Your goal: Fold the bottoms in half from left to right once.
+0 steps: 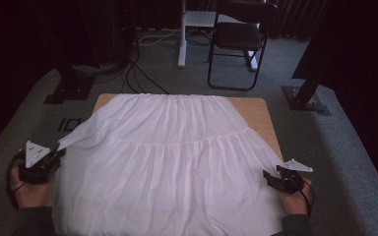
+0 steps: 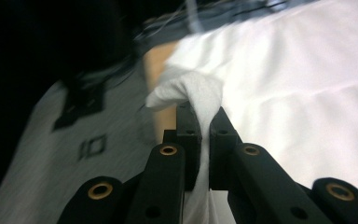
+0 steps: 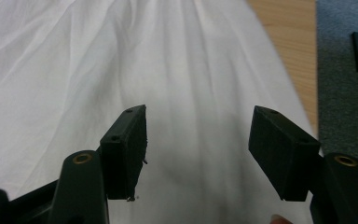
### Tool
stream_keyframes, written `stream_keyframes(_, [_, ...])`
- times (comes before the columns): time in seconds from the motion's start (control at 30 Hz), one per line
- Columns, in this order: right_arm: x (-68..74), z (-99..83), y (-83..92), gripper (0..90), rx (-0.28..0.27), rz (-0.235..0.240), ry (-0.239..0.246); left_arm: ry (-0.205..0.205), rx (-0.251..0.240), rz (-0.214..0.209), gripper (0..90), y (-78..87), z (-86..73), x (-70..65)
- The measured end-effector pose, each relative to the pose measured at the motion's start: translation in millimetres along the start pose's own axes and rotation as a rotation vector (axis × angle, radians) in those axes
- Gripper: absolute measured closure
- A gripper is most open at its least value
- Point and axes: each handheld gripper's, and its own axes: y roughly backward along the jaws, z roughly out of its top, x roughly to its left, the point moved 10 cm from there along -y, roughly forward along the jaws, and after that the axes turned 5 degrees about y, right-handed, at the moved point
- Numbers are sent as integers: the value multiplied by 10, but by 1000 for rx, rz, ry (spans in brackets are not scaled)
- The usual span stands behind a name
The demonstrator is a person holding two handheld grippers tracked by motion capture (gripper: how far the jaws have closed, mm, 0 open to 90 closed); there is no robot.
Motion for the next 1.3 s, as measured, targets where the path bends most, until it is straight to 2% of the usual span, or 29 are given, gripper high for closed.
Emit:
stream_keyframes(0.17, [115,-39,-71,363,30,18,36,-74,-47,-147,869,-40,349,-580])
stream_keyframes(0.2, [132,-43,-83,362,34,20,47,-85,-58,-199,869,-80,434,-768])
stream_keyframes(0.27, [172,-69,-121,359,55,20,67,-102,-64,-246,869,-137,510,-981])
stream_keyframes(0.3, [190,-83,-140,359,65,23,70,-105,-64,-273,869,-164,534,-1078])
stream_keyframes(0.33, [203,-96,-155,359,73,27,70,-114,-62,-318,869,-212,566,-1243])
stream_keyframes(0.43, [273,-105,-190,356,62,72,44,-142,-55,-394,869,-337,610,-1624])
stream_keyframes(0.47, [277,-105,-191,356,58,72,44,-161,-49,-429,869,-402,622,-1808])
stream_keyframes(0.5, [277,-106,-192,355,54,72,42,-170,-44,-448,869,-444,628,-1921])
stream_keyframes(0.53, [277,-106,-192,355,49,73,41,-191,-34,-483,869,-520,635,-2119])
stream_keyframes(0.57, [277,-106,-192,355,49,73,41,-191,-34,-483,869,-520,635,-2119])
stream_keyframes(0.6, [277,-110,-191,355,44,73,41,-227,-21,-516,869,-613,643,-2376])
stream_keyframes(0.63, [277,-114,-190,354,31,72,40,-261,-6,-573,870,-718,661,-2753])
stream_keyframes(0.67, [277,-114,-190,354,31,72,40,-261,-6,-573,871,-718,661,-2753])
stream_keyframes(0.73, [276,-115,-191,354,22,73,42,-295,-9,-654,871,-741,701,-3168])
stream_keyframes(0.77, [276,-117,-191,354,21,75,41,-312,-28,-710,871,-699,755,-3417])
stream_keyframes(0.83, [277,-116,-191,353,19,75,40,-300,-65,-859,871,-552,876,-3838])
stream_keyframes(0.87, [275,-116,-193,353,18,74,41,-304,-69,-897,871,-509,899,-3965])
stream_keyframes(0.9, [276,-117,-192,352,18,75,39,-319,-66,-948,871,-461,915,-4155])
stream_keyframes(0.97, [275,-117,-193,352,17,75,40,-339,-42,-992,869,-460,882,-4378])
stream_keyframes(1.03, [275,-115,-195,353,16,72,38,-343,-10,-1002,849,-540,800,-4474])
stream_keyframes(1.07, [276,-114,-195,354,19,70,35,-327,3,-1014,794,-583,754,-4488])
stream_keyframes(1.1, [276,-112,-193,363,26,67,32,-314,16,-1007,723,-642,699,-4466])
stream_keyframes(1.13, [271,-110,-182,406,45,55,27,-309,23,-991,614,-679,669,-4431])
stream_keyframes(1.2, [274,-79,-159,419,58,48,11,-294,32,-947,582,-751,624,-4271])
stream_keyframes(1.3, [349,120,-60,422,1,76,-34,-272,19,-844,551,-821,612,-3886])
